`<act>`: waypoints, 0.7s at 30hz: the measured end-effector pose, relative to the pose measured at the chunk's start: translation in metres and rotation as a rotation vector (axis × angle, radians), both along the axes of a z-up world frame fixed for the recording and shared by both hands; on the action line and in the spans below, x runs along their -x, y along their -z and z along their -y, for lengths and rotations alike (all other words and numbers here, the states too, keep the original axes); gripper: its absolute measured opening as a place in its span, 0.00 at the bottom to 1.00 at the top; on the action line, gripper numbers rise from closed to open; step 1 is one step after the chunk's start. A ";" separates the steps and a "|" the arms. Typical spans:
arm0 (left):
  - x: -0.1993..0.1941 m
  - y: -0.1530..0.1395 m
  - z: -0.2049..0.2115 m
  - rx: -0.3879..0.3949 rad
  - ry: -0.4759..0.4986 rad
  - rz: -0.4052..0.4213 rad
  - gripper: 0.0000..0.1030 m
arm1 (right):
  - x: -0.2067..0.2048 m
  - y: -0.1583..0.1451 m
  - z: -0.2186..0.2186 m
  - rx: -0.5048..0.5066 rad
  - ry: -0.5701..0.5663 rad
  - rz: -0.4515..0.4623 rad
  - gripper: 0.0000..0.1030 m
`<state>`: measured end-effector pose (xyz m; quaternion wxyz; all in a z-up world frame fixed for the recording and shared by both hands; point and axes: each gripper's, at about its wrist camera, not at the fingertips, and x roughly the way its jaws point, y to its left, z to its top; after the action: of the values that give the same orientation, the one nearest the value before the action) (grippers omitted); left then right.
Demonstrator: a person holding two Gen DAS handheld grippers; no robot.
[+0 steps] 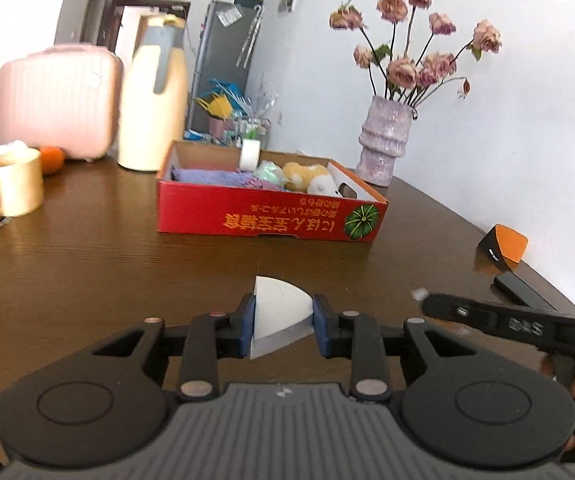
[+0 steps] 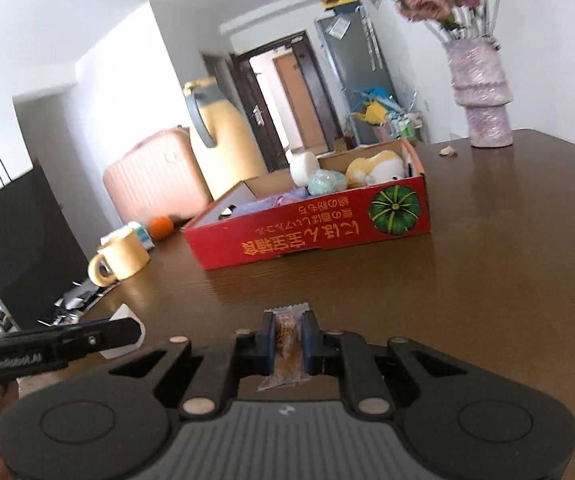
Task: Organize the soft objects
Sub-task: 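Carry the triangle sponge and snack into the box and open both grippers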
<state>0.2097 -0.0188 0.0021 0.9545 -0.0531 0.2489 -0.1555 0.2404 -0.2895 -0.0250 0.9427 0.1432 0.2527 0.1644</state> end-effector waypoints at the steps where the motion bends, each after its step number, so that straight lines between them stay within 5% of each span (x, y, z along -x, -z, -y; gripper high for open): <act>1: 0.008 -0.002 -0.003 -0.010 -0.006 0.019 0.29 | 0.012 -0.002 0.000 0.002 0.004 0.008 0.12; 11: 0.052 -0.007 -0.002 -0.017 0.045 0.096 0.29 | 0.075 -0.016 -0.010 0.055 0.017 0.047 0.12; 21: -0.001 -0.023 0.006 0.019 0.092 0.123 0.29 | 0.045 -0.037 -0.012 0.066 0.021 0.085 0.12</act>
<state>0.2106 -0.0253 0.0253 0.9593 -0.0412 0.1906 -0.2044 0.1955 -0.2772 0.0122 0.9584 0.1076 0.2164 0.1520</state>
